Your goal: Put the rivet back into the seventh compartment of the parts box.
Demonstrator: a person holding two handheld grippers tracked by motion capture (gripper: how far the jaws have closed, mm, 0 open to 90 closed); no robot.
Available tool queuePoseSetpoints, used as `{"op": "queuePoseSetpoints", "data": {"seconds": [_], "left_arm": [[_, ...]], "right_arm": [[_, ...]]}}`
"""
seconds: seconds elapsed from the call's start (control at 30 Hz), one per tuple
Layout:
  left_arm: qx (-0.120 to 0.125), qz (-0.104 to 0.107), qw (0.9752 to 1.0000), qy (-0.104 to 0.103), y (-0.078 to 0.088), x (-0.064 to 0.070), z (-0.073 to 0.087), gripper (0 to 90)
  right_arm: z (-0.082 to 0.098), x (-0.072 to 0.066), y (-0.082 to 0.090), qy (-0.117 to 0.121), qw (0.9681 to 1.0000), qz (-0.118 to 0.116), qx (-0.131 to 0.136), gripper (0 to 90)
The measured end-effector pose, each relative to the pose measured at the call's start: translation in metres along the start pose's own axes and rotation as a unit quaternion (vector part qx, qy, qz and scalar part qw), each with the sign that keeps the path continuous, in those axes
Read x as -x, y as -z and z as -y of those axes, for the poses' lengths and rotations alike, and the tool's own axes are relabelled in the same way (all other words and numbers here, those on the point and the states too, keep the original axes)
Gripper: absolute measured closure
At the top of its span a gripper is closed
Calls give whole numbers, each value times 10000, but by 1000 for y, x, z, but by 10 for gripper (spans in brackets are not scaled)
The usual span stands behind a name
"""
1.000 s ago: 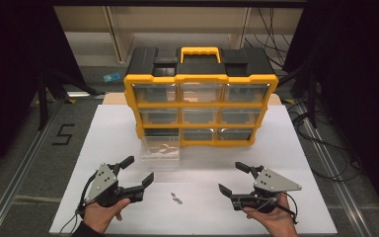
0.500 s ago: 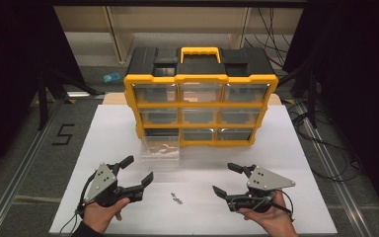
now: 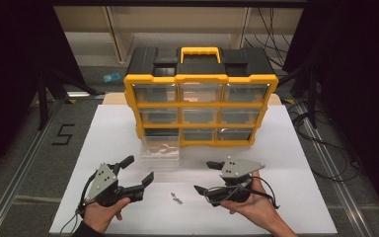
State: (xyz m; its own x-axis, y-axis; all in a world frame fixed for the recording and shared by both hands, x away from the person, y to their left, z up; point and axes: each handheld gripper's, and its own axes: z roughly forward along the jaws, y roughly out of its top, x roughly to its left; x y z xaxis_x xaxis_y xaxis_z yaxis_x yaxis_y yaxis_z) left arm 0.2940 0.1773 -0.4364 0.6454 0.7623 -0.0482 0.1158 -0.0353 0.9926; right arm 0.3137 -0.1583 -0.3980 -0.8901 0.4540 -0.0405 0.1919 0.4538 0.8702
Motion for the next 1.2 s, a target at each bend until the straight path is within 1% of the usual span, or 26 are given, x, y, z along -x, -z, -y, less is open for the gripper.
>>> {"op": "queuePoseSetpoints", "data": {"seconds": [0.03,0.07,0.13,0.17,0.2,0.23,0.27,0.3,0.37,0.4,0.43,0.47,0.5,0.53,0.57,0.7,0.77,0.8,0.83,0.87,0.9,0.93,0.97,1.03,1.1,1.2], "left_arm": [[-7,3,10000,-1,0,0,0,158],[-15,-2,10000,20,1,0,0,158],[-7,-12,10000,23,0,0,0,158],[4,-10,10000,8,0,0,0,158],[2,-7,10000,-3,0,0,0,157],[-4,-4,10000,11,0,0,0,157],[-16,-6,10000,31,0,0,0,158],[-11,-6,10000,32,0,0,0,158],[6,-7,10000,3,0,0,0,158],[-7,-11,10000,28,0,0,0,158],[-7,-11,10000,28,0,0,0,158],[4,-16,10000,38,1,0,0,158],[4,-16,10000,38,1,0,0,158],[-1,-10,10000,18,0,-1,0,158],[-1,-10,10000,18,0,-1,0,158],[2,-12,10000,34,1,0,0,158],[-4,-5,10000,24,1,0,0,158],[-1,-14,10000,32,1,0,0,158],[-1,-14,10000,32,1,0,0,158],[11,-15,10000,26,1,-1,0,158],[9,-8,10000,21,1,-1,-1,158],[2,-4,10000,24,1,0,0,158],[-5,-3,10000,26,1,0,0,158],[0,-6,10000,36,1,0,0,158],[8,-4,10000,33,1,0,0,158],[7,-12,10000,38,1,-1,-1,158]], "right_arm": [[-2,-1,-5,52,9999,-32,-90,224],[-4,-2,-13,162,9994,-127,-281,231],[-6,-4,-22,347,9975,-191,-584,262],[-6,-4,-22,347,9975,-191,-584,262],[-7,-7,-30,581,9937,-263,-924,306],[-7,-7,-30,581,9937,-263,-924,306],[-8,-10,-39,651,9906,-297,-1163,329],[-8,-10,-39,651,9906,-297,-1163,329],[-8,-14,-47,764,9867,-376,-1382,349],[-9,-16,-55,786,9845,-474,-1491,373],[-9,-16,-55,786,9845,-474,-1491,373],[-8,-17,-63,813,9821,-574,-1600,392],[-8,-17,-63,813,9821,-574,-1600,392],[-6,-17,-72,831,9786,-662,-1760,410],[-6,-17,-72,831,9786,-662,-1760,410],[-1,-20,-85,960,9706,-839,-2044,472],[1,-21,-91,991,9672,-863,-2176,499],[3,-23,-96,974,9640,-897,-2305,545],[3,-23,-96,974,9640,-897,-2305,545],[4,-23,-98,978,9630,-930,-2331,564],[4,-24,-100,994,9611,-950,-2394,582],[5,-24,-102,995,9602,-982,-2419,592],[7,-25,-106,1018,9573,-1012,-2511,629],[8,-25,-107,1026,9562,-1025,-2542,647],[10,-25,-111,966,9548,-1018,-2619,673],[12,-24,-115,901,9541,-1041,-2660,711]]}}
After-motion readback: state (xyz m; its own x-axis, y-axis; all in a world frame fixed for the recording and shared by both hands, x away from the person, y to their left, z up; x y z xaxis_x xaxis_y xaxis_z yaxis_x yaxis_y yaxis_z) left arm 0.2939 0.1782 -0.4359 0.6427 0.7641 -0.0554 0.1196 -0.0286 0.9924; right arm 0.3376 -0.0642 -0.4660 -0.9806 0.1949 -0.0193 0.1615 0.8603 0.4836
